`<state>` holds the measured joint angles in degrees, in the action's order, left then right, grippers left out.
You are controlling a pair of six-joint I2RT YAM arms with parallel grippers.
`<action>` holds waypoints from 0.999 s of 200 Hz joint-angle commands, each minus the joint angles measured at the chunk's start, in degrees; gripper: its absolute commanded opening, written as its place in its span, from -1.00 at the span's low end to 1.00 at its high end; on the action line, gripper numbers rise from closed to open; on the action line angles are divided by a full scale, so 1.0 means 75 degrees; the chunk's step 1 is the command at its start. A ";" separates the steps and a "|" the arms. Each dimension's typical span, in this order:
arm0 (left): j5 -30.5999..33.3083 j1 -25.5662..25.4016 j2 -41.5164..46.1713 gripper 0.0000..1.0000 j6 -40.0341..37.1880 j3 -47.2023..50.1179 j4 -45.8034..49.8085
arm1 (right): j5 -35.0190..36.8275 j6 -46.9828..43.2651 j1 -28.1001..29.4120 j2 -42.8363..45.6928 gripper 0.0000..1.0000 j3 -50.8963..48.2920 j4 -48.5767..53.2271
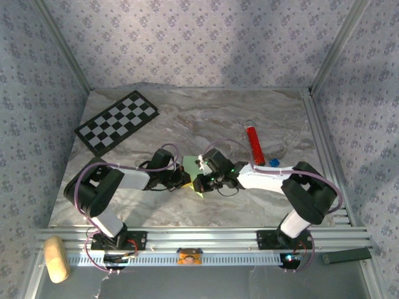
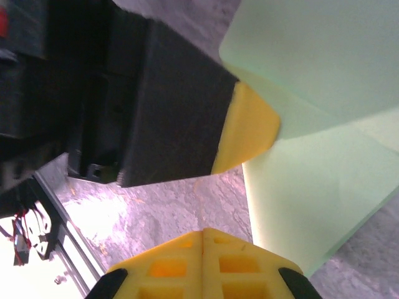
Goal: Fold a paper plane with a square sheet of paper (pick it up from the middle)
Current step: Third fold the triangle at the center of the table.
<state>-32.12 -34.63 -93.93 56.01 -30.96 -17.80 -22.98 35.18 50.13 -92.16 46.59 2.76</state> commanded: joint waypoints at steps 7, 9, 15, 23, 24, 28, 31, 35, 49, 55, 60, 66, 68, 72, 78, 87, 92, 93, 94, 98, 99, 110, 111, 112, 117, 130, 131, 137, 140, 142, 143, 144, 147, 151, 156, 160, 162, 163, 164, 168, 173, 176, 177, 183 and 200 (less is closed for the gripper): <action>0.0415 -0.0044 -0.0126 -1.00 -0.0132 0.0073 0.0501 | 0.0158 -0.0041 0.0211 -0.0443 -0.90 0.0603 0.0745; 0.0409 -0.0046 -0.0128 -1.00 -0.0141 0.0076 0.0499 | 0.0176 -0.0042 0.0217 -0.0487 -0.90 0.0633 0.0780; 0.0403 -0.0055 -0.0132 -1.00 -0.0144 0.0062 0.0515 | 0.0202 -0.0052 0.0230 -0.0594 -0.90 0.0718 0.0880; 0.0401 -0.0050 -0.0134 -1.00 -0.0145 0.0051 0.0520 | 0.0193 -0.0093 0.0259 -0.0698 -0.90 0.0805 0.0936; 0.0403 -0.0054 -0.0133 -1.00 -0.0144 0.0050 0.0515 | 0.0199 -0.0095 0.0262 -0.0715 -0.90 0.0812 0.0940; 0.0404 -0.0056 -0.0132 -1.00 -0.0152 0.0050 0.0511 | 0.0222 -0.0086 0.0275 -0.0755 -0.90 0.0845 0.0949; 0.0398 -0.0051 -0.0132 -1.00 -0.0155 0.0050 0.0513 | 0.0236 -0.0090 0.0287 -0.0787 -0.90 0.0853 0.0958; 0.0402 -0.0053 -0.0132 -1.00 -0.0155 0.0050 0.0511 | 0.0276 -0.0083 0.0300 -0.0817 -0.90 0.0899 0.0984; 0.0399 -0.0057 -0.0132 -1.00 -0.0155 0.0038 0.0523 | 0.0407 -0.0081 0.0312 -0.0920 -0.90 0.0962 0.1103; 0.0404 -0.0052 -0.0132 -1.00 -0.0155 0.0031 0.0523 | 0.0441 -0.0084 0.0306 -0.0947 -0.90 0.0952 0.1111; 0.0395 -0.0055 -0.0135 -1.00 -0.0155 0.0031 0.0534 | 0.0461 -0.0069 0.0308 -0.0964 -0.90 0.0954 0.1119; 0.0385 -0.0048 -0.0143 -1.00 -0.0161 0.0027 0.0535 | 0.0497 -0.0061 0.0302 -0.0989 -0.90 0.0938 0.1126; 0.0384 -0.0056 -0.0144 -1.00 -0.0166 0.0027 0.0537 | 0.0504 -0.0059 0.0301 -0.0995 -0.90 0.0931 0.1121; 0.0386 -0.0062 -0.0144 -1.00 -0.0167 0.0026 0.0547 | 0.0498 -0.0042 0.0290 -0.1007 -0.90 0.0915 0.1111; 0.0392 -0.0056 -0.0144 -1.00 -0.0167 0.0015 0.0552 | 0.0515 -0.0026 0.0273 -0.1013 -0.90 0.0882 0.1088; 0.0390 -0.0055 -0.0144 -1.00 -0.0180 0.0015 0.0564 | 0.0512 -0.0003 0.0264 -0.1035 -0.90 0.0835 0.1059; 0.0392 -0.0057 -0.0150 -1.00 -0.0190 0.0005 0.0578 | 0.0504 0.0013 0.0255 -0.1016 -0.90 0.0783 0.1019; 0.0392 -0.0058 -0.0147 -1.00 -0.0190 0.0004 0.0579 | 0.0501 0.0022 0.0254 -0.1015 -0.90 0.0772 0.1011; 0.0386 -0.0058 -0.0145 -1.00 -0.0190 0.0003 0.0586 | 0.0499 0.0021 0.0254 -0.1014 -0.90 0.0766 0.0995; 0.0391 -0.0057 -0.0158 -1.00 -0.0196 0.0003 0.0591 | 0.0492 0.0043 0.0243 -0.1009 -0.90 0.0722 0.0959; 0.0391 -0.0058 -0.0151 -1.00 -0.0199 0.0003 0.0592 | 0.0489 0.0044 0.0242 -0.1005 -0.90 0.0712 0.0951; 0.0402 -0.0052 -0.0147 -1.00 -0.0191 0.0015 0.0595 | 0.0446 0.0053 0.0219 -0.0990 -0.90 0.0599 0.0844; 0.0397 -0.0052 -0.0145 -1.00 -0.0191 0.0015 0.0600 | 0.0443 0.0054 0.0213 -0.0984 -0.90 0.0592 0.0824; 0.0395 -0.0055 -0.0151 -1.00 -0.0191 0.0021 0.0602 | 0.0435 0.0055 0.0210 -0.0981 -0.90 0.0577 0.0813; 0.0396 -0.0049 -0.0144 -1.00 -0.0190 0.0027 0.0596 | 0.0418 0.0054 0.0201 -0.0972 -0.89 0.0527 0.0764; 0.0415 -0.0056 -0.0147 -1.00 -0.0202 0.0028 0.0619 | 0.0372 0.0259 0.0186 -0.0946 -0.89 0.0412 0.0658; 0.0415 -0.0057 -0.0145 -1.00 -0.0202 0.0027 0.0623 | 0.0365 0.0268 0.0185 -0.0944 -0.89 0.0399 0.0643; 0.0415 -0.0052 -0.0155 -1.00 -0.0202 0.0026 0.0628 | 0.0335 0.0299 0.0183 -0.0942 -0.89 0.0339 0.0592; 0.0420 -0.0053 -0.0161 -1.00 -0.0208 0.0026 0.0633 | 0.0328 0.0310 0.0180 -0.0934 -0.89 0.0321 0.0569; 0.0411 -0.0051 -0.0157 -1.00 -0.0212 0.0021 0.0629 | 0.0318 0.0321 0.0183 -0.0926 -0.89 0.0302 0.0548; 0.0413 -0.0055 -0.0162 -1.00 -0.0213 0.0018 0.0634 | 0.0314 0.0323 0.0183 -0.0922 -0.89 0.0291 0.0541; 0.0414 -0.0062 -0.0159 -1.00 -0.0214 0.0016 0.0631 | 0.0312 0.0330 0.0183 -0.0921 -0.89 0.0286 0.0526; 0.0415 -0.0054 -0.0156 -1.00 -0.0215 0.0006 0.0638 | 0.0292 0.0336 0.0183 -0.0919 -0.89 0.0265 0.0498; 0.0415 -0.0050 -0.0156 -1.00 -0.0232 0.0003 0.0650 | 0.0277 0.0357 0.0177 -0.0916 -0.89 0.0238 0.0487; 0.0415 -0.0055 -0.0162 -1.00 -0.0226 0.0003 0.0662 | 0.0259 0.0371 0.0183 -0.0902 -0.89 0.0205 0.0456; 0.0424 -0.0052 -0.0166 -1.00 -0.0228 -0.0006 0.0674 | 0.0246 0.0391 0.0183 -0.0889 -0.89 0.0178 0.0435; 0.0426 -0.0051 -0.0161 -1.00 -0.0235 0.0001 0.0677 | 0.0242 0.0400 0.0183 -0.0885 -0.88 0.0152 0.0415; 0.0427 -0.0054 -0.0158 -1.00 -0.0236 0.0002 0.0682 | 0.0241 0.0404 0.0183 -0.0879 -0.88 0.0140 0.0416; 0.0427 -0.0056 -0.0163 -1.00 -0.0237 0.0002 0.0684 | 0.0235 0.0411 0.0183 -0.0875 -0.88 0.0134 0.0404; 0.0443 -0.0056 -0.0158 -1.00 -0.0237 0.0002 0.0685 | 0.0229 0.0430 0.0183 -0.0859 -0.88 0.0101 0.0374; 0.0445 -0.0048 -0.0156 -1.00 -0.0227 -0.0007 0.0688 | 0.0217 0.0458 0.0183 -0.0840 -0.88 0.0052 0.0343; 0.0444 -0.0048 -0.0156 -1.00 -0.0226 -0.0008 0.0701 | 0.0208 0.0474 0.0183 -0.0824 -0.88 0.0026 0.0324; 0.0447 -0.0053 -0.0162 -1.00 -0.0226 -0.0009 0.0699 | 0.0206 0.0476 0.0183 -0.0819 -0.88 0.0007 0.0306; 0.0450 -0.0055 -0.0174 -1.00 -0.0226 -0.0009 0.0712 | 0.0195 0.0516 0.0186 -0.0780 -0.87 -0.0060 0.0261; 0.0462 -0.0056 -0.0156 -1.00 -0.0237 -0.0006 0.0721 | 0.0159 0.0591 0.0179 -0.0678 -0.86 -0.0205 0.0118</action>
<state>-32.10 -34.63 -93.93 55.57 -31.03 -17.56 -21.28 37.80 51.51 -98.24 47.35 3.44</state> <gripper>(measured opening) 0.041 0.067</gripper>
